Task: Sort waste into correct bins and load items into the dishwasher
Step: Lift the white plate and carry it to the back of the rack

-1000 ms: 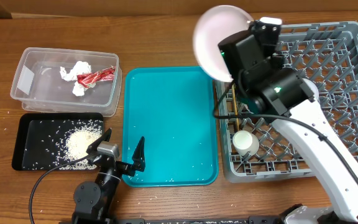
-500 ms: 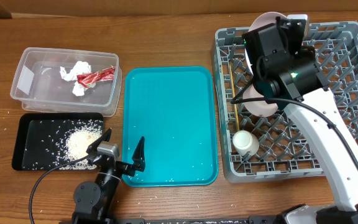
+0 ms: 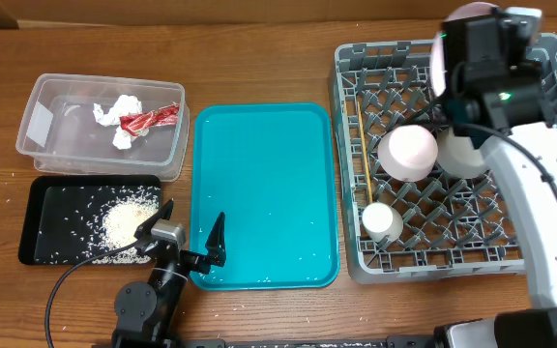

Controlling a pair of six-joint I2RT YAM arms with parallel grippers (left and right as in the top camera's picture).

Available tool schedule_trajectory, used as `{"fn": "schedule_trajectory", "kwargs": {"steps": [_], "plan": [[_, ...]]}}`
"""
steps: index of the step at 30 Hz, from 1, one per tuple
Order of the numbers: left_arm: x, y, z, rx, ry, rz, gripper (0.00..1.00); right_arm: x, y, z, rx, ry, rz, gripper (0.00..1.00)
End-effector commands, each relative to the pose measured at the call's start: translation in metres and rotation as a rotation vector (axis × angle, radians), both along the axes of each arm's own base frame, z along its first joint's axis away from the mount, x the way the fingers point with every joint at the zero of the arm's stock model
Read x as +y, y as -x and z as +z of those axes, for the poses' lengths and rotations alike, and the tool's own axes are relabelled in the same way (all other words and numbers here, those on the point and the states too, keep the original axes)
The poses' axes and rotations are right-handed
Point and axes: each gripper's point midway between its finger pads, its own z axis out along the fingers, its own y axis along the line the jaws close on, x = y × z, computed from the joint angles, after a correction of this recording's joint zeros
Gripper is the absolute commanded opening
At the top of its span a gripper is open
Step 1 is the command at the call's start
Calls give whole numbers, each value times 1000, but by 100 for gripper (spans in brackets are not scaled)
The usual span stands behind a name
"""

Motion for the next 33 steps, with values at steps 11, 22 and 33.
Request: {"fn": "schedule_trajectory", "kwargs": {"steps": [11, 22, 33], "plan": [[-3, 1, -1, -9, -16, -12, 100, -60, -23, -49, 134, 2, -80, 4], [-2, 1, -1, -9, -16, -12, 100, 20, -51, -49, 122, -5, 151, 4], [-2, 1, -1, -9, -16, -12, 100, 29, -78, -79, 134, 9, 162, 4]]}}
